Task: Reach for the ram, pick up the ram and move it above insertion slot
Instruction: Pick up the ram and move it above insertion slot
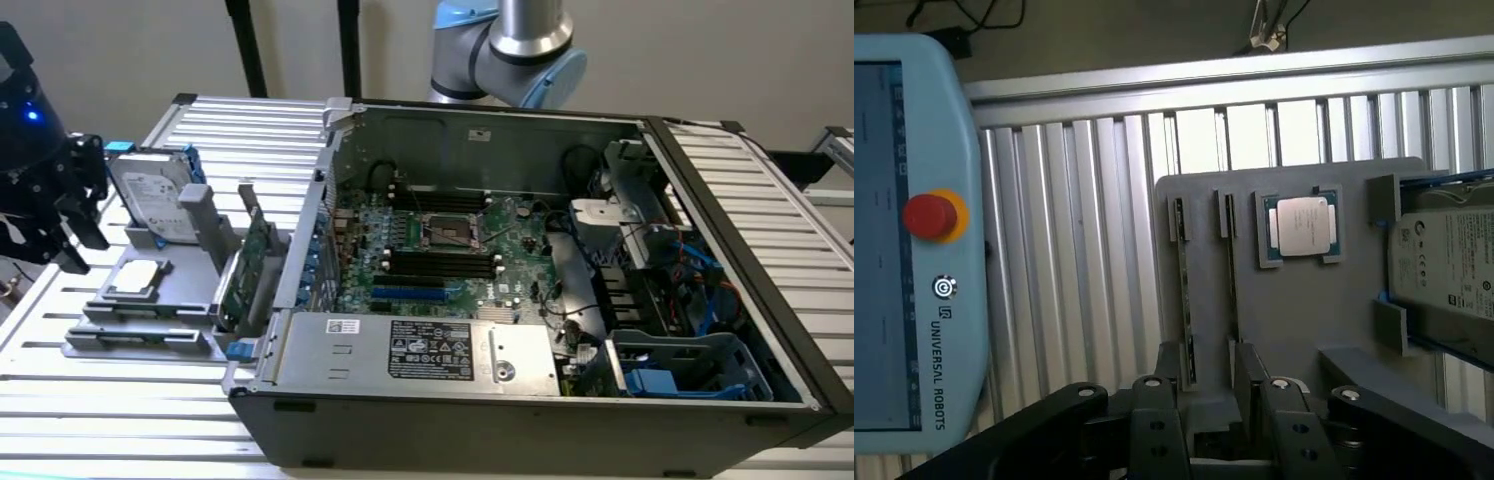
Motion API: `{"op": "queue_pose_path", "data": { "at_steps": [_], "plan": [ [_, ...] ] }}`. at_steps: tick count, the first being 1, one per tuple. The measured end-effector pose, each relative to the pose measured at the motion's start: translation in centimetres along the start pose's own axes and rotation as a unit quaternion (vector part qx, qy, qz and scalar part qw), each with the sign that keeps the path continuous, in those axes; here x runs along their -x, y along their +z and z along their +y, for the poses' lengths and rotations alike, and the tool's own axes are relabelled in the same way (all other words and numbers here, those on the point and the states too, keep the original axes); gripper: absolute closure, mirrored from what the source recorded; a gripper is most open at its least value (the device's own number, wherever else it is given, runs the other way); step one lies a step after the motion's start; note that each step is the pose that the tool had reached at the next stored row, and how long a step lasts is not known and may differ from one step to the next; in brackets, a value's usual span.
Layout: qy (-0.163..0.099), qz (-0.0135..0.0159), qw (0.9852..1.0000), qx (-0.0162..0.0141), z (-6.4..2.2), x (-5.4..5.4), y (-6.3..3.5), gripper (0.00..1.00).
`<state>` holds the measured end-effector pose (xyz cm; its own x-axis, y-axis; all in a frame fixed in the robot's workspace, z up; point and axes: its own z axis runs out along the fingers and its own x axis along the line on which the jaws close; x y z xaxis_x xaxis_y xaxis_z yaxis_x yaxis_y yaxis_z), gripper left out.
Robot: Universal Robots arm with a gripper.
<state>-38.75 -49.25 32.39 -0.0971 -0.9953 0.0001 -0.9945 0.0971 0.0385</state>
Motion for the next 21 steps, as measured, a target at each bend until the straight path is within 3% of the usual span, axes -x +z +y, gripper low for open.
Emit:
{"op": "queue_pose_path", "data": {
  "at_steps": [21],
  "plan": [
    [0.000,-0.0008,1.0000,-0.0011,-0.12,-0.3,3.80,0.64]
  ]
}}
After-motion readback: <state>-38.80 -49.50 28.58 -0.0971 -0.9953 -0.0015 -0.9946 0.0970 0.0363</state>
